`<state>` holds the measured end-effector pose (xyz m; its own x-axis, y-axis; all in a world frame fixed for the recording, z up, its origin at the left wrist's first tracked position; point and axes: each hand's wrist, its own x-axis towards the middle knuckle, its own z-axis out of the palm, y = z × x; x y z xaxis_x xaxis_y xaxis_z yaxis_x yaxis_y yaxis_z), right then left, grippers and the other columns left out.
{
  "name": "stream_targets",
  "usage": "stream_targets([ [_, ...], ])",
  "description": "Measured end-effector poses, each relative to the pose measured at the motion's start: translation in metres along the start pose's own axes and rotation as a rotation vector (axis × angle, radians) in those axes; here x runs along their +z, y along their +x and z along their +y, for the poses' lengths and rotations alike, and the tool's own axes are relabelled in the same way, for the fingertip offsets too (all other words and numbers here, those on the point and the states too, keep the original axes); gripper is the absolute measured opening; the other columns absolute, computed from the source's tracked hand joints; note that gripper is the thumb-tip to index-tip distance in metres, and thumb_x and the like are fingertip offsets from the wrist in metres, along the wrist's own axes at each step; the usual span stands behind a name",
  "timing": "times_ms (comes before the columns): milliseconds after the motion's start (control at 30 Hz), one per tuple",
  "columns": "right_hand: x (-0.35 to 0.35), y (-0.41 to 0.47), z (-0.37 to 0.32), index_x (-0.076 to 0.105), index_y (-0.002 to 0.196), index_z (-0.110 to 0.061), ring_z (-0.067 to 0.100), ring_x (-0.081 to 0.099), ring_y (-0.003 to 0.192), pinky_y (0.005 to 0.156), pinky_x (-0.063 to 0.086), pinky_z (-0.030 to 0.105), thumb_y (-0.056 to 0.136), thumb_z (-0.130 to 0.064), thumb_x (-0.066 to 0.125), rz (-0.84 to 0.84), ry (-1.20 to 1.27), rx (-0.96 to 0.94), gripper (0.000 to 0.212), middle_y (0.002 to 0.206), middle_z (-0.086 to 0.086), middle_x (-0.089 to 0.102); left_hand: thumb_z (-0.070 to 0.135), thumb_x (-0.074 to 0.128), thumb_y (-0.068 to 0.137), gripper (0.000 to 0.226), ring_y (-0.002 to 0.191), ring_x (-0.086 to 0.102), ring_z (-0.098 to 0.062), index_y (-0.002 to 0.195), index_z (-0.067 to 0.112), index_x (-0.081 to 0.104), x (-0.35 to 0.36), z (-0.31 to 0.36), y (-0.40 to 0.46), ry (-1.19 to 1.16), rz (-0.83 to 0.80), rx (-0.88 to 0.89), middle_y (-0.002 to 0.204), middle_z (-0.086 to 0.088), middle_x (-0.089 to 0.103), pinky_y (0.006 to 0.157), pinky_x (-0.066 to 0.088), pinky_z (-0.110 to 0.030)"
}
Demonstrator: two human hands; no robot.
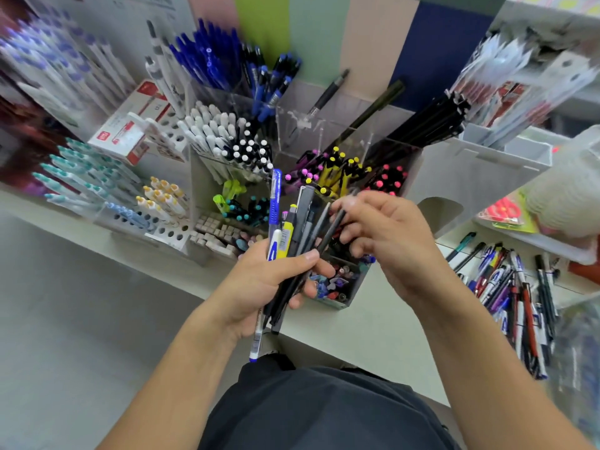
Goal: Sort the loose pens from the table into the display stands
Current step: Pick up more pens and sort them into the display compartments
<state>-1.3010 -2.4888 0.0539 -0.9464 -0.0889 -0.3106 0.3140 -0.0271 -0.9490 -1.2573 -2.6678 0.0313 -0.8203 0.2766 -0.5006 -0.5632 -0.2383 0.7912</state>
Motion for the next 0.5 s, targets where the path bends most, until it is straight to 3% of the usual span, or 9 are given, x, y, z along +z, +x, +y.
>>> stream_targets([
  [67,-0.006,0.000,-0.006,0.063,0.090,-0.007,0.012,0.052,0.052,0.041,0.039,0.019,0.104,-0.010,0.046,0.109,0.173,-0.043,0.022,0.075,0.010,0.069,0.019,0.069,0.086,0.032,0.059,0.061,-0.016,0.115,0.005,0.066,-0.002,0.001,-0.002,0.016,0.024,-0.004,0.093,-0.016,0.074,0.043,0.043,-0.020],
  [133,-0.015,-0.002,-0.011,0.062,0.091,-0.007,0.013,0.046,0.048,0.039,0.036,0.020,0.105,-0.010,0.046,0.132,0.137,-0.072,0.021,0.071,0.010,0.068,0.018,0.066,0.088,0.029,0.056,0.058,-0.015,0.114,0.005,0.067,-0.004,0.002,-0.003,0.034,0.033,-0.006,0.091,-0.013,0.073,0.042,0.041,-0.020],
  [233,-0.019,-0.006,-0.011,0.069,0.089,-0.004,0.016,0.045,0.048,0.040,0.039,0.022,0.098,-0.012,0.063,-0.056,-0.167,-0.043,0.013,0.071,0.012,0.068,0.017,0.072,0.088,0.026,0.051,0.051,-0.013,0.111,0.006,0.069,-0.005,0.003,-0.004,0.038,-0.022,-0.009,0.087,-0.014,0.071,0.041,0.039,-0.020],
  [333,-0.008,-0.010,-0.006,0.073,0.094,-0.004,0.013,0.048,0.047,0.040,0.041,0.021,0.092,-0.011,0.069,-0.176,-0.134,0.041,0.008,0.067,0.011,0.066,0.017,0.073,0.089,0.019,0.049,0.049,-0.015,0.102,0.005,0.068,0.000,0.006,-0.005,0.078,-0.106,0.008,0.084,-0.016,0.070,0.040,0.037,-0.021],
  [400,-0.002,-0.009,-0.006,0.072,0.088,-0.006,0.013,0.047,0.045,0.040,0.040,0.020,0.093,-0.010,0.068,-0.136,-0.102,0.034,0.007,0.061,0.009,0.064,0.021,0.069,0.087,0.022,0.049,0.050,-0.015,0.100,0.004,0.065,0.004,0.008,-0.005,0.082,-0.104,0.017,0.081,-0.015,0.070,0.039,0.038,-0.021],
  [500,-0.013,-0.006,-0.014,0.069,0.081,-0.009,0.014,0.047,0.043,0.039,0.040,0.021,0.094,-0.007,0.067,0.058,-0.044,-0.048,0.013,0.052,0.003,0.056,0.024,0.067,0.082,0.032,0.050,0.052,-0.013,0.108,0.005,0.067,0.006,0.012,-0.004,0.022,-0.039,0.027,0.080,-0.013,0.069,0.040,0.039,-0.020],
])
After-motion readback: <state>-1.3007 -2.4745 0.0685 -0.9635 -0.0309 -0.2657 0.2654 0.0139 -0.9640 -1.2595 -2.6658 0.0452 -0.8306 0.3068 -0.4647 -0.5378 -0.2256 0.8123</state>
